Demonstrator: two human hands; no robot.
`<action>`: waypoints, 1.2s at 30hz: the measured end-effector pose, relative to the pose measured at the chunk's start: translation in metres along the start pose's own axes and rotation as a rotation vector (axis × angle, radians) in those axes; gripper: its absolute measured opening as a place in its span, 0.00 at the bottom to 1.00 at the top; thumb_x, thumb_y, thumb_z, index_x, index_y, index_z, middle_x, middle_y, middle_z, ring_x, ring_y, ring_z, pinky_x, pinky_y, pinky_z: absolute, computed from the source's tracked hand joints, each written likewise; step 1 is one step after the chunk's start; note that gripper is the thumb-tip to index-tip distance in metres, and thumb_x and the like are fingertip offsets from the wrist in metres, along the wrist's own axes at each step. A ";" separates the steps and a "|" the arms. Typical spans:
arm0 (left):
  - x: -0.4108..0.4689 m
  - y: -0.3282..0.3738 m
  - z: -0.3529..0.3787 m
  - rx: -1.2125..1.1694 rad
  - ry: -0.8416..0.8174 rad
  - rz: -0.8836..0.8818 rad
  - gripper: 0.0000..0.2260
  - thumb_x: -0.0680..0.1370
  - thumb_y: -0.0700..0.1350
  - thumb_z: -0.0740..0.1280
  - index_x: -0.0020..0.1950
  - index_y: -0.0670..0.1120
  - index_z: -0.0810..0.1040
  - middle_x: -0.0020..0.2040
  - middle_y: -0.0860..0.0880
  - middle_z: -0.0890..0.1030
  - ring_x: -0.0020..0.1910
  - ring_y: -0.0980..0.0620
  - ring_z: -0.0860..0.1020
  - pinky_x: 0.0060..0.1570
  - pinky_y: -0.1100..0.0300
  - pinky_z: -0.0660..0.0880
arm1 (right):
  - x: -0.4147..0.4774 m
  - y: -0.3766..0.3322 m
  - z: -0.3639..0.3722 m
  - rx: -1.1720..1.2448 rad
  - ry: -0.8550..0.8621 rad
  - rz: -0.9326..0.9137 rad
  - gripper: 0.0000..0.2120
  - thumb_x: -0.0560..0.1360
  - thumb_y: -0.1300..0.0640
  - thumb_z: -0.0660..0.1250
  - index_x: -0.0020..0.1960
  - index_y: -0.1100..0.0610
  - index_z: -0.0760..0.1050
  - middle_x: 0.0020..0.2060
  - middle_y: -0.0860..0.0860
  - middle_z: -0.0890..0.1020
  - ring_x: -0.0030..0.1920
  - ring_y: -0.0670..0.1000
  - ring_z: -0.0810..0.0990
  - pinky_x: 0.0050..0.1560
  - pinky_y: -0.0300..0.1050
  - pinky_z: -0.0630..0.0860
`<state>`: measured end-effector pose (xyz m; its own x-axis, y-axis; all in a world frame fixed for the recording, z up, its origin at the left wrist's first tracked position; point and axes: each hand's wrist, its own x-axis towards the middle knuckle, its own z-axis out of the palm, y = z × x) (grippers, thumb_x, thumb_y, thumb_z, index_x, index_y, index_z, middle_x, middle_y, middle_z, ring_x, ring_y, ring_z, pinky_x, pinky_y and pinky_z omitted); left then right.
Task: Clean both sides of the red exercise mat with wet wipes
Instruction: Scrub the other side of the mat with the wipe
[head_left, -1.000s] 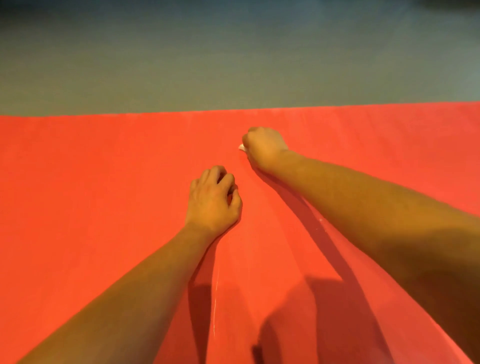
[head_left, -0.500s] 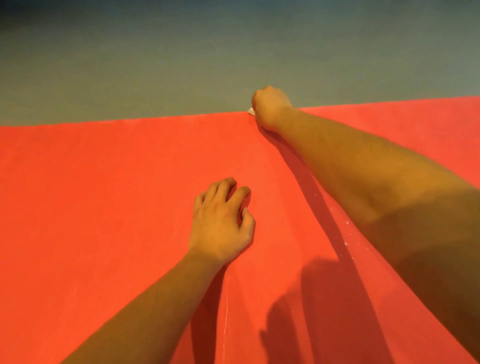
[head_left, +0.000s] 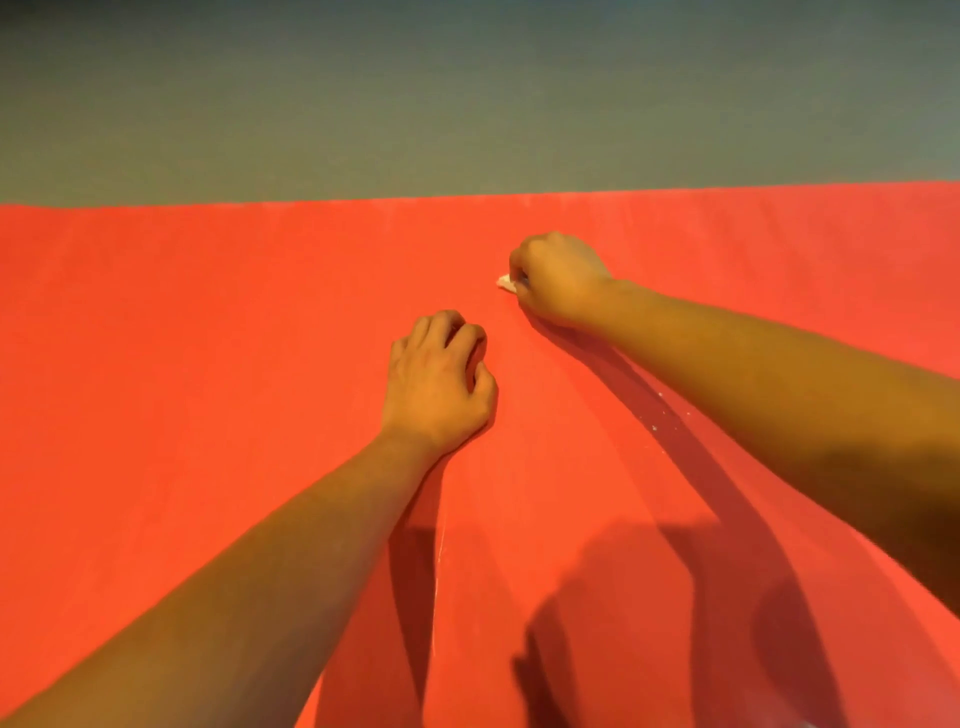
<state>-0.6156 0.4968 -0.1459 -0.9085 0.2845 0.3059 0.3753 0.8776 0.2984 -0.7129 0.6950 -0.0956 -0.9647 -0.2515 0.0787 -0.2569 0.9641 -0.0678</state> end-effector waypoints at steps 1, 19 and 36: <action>0.000 0.000 0.000 -0.003 0.004 0.001 0.15 0.74 0.51 0.64 0.59 0.51 0.79 0.60 0.51 0.75 0.58 0.47 0.73 0.52 0.47 0.72 | 0.009 0.001 -0.002 0.016 0.007 0.050 0.14 0.77 0.45 0.68 0.45 0.57 0.82 0.45 0.59 0.84 0.45 0.64 0.81 0.38 0.49 0.71; -0.020 0.009 -0.047 -0.005 -0.438 -0.061 0.28 0.72 0.54 0.68 0.72 0.52 0.75 0.76 0.48 0.71 0.74 0.45 0.68 0.70 0.51 0.70 | -0.127 -0.077 -0.013 0.011 -0.158 0.064 0.12 0.80 0.49 0.66 0.53 0.57 0.81 0.51 0.57 0.84 0.51 0.61 0.83 0.39 0.46 0.69; -0.193 0.040 -0.114 0.096 -0.634 0.206 0.43 0.65 0.69 0.74 0.75 0.53 0.69 0.72 0.48 0.69 0.70 0.44 0.70 0.64 0.48 0.74 | -0.292 -0.149 -0.057 0.055 -0.547 -0.070 0.12 0.78 0.50 0.68 0.55 0.58 0.79 0.54 0.58 0.83 0.56 0.60 0.80 0.47 0.46 0.72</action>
<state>-0.4047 0.4335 -0.0901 -0.7632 0.5953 -0.2512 0.5608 0.8034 0.2000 -0.3899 0.6292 -0.0512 -0.8314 -0.3367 -0.4421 -0.3100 0.9412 -0.1339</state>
